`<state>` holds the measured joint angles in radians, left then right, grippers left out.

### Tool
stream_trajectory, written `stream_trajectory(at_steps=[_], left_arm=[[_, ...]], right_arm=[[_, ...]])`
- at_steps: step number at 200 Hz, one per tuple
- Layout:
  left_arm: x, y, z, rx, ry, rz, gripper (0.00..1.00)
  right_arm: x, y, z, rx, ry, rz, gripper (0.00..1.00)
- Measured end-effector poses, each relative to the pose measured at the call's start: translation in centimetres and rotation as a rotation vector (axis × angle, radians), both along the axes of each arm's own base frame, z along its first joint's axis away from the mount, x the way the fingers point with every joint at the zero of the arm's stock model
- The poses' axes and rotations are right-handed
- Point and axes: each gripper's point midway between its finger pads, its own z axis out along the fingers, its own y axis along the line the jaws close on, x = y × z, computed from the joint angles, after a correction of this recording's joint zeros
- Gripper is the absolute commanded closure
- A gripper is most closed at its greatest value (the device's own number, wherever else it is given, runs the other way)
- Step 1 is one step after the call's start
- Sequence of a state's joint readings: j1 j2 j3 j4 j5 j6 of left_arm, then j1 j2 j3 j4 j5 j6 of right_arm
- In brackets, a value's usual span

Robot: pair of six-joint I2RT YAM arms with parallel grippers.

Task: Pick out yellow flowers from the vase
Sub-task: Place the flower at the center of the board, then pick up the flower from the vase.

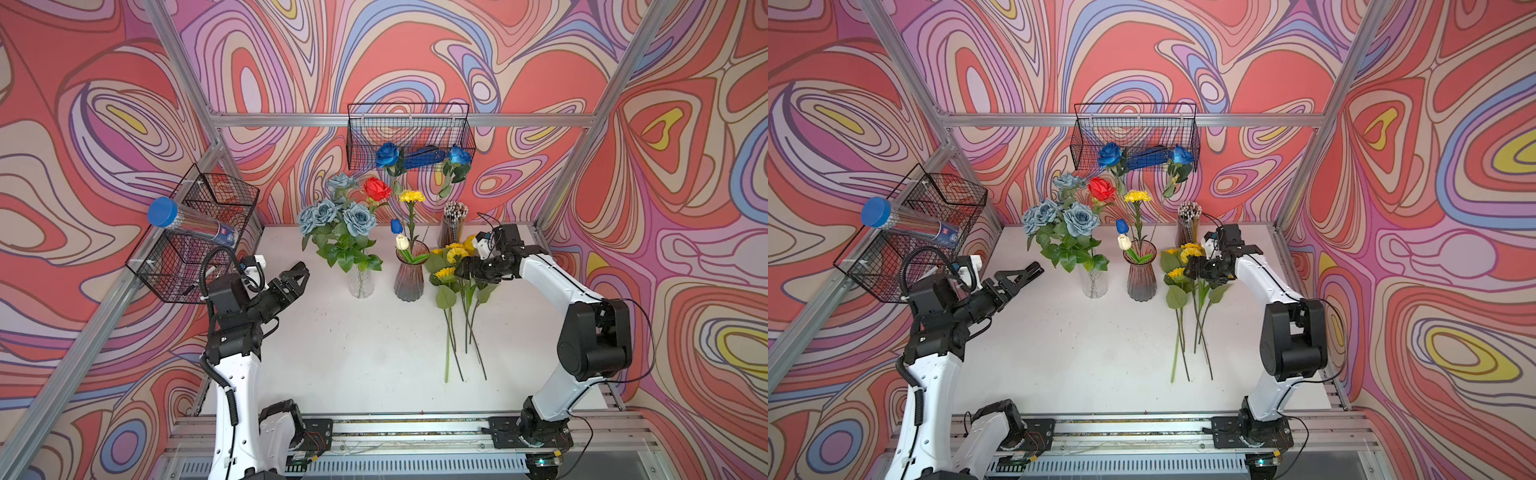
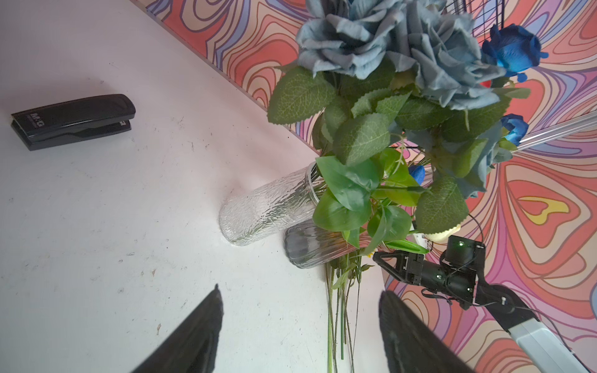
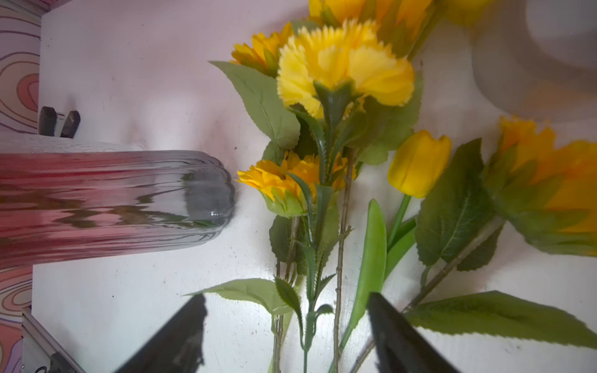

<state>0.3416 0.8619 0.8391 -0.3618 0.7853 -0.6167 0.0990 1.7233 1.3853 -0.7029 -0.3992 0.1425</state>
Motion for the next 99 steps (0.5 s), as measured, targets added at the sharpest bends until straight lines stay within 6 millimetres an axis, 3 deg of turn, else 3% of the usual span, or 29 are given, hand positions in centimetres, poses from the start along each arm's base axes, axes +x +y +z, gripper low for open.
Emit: stream_trajectory(at_steps=[54, 99], left_arm=[[0.1, 0.1, -0.8, -0.007, 0.009, 0.002, 0.23], [0.0, 0.0, -1.8, -0.006, 0.027, 0.0, 0.23]], right_arm=[[0.1, 1.0, 5.6, -0.019, -0.162, 0.009, 0.02], [-0.1, 7.4, 14.6, 0.024, -0.489, 0.127, 0.13]])
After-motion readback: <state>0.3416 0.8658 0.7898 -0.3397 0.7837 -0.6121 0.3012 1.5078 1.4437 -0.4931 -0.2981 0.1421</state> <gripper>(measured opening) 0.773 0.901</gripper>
